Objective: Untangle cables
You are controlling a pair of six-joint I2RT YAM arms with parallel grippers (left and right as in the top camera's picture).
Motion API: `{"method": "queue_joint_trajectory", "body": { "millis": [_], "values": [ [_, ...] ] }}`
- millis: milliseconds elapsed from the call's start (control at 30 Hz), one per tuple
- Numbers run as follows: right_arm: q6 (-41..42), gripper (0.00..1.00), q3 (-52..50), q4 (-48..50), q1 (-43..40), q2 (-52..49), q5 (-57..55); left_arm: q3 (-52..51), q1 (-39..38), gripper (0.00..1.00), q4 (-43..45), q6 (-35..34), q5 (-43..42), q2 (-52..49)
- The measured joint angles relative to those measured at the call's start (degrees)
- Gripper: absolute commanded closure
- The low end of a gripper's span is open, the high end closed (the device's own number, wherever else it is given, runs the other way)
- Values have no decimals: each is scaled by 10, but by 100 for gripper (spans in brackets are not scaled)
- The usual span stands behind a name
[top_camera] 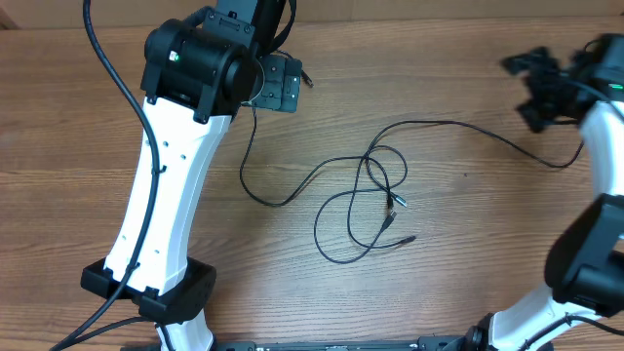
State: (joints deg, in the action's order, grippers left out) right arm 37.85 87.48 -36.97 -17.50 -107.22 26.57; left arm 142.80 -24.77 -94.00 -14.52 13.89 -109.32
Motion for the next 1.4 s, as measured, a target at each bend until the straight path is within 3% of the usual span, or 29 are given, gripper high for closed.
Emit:
{"method": "queue_joint_trajectory", "body": {
  "millis": [400, 900, 933, 967, 1000, 1400],
  "values": [
    [36, 0, -24, 33, 249, -17, -163, 0, 0, 0, -17, 0, 0, 0],
    [50, 2, -25, 33, 295, -139, -226, 0, 0, 0, -27, 2, 0, 0],
    [50, 13, -25, 38, 295, -138, -225, 0, 0, 0, -26, 2, 0, 0],
    [47, 48, -25, 39, 296, -139, -226, 0, 0, 0, -27, 2, 0, 0],
    [48, 96, -25, 39, 296, -142, -225, 0, 0, 0, -27, 2, 0, 0],
    [19, 96, -19, 55, 294, -156, -201, 0, 0, 0, -27, 2, 0, 0]
  ]
}}
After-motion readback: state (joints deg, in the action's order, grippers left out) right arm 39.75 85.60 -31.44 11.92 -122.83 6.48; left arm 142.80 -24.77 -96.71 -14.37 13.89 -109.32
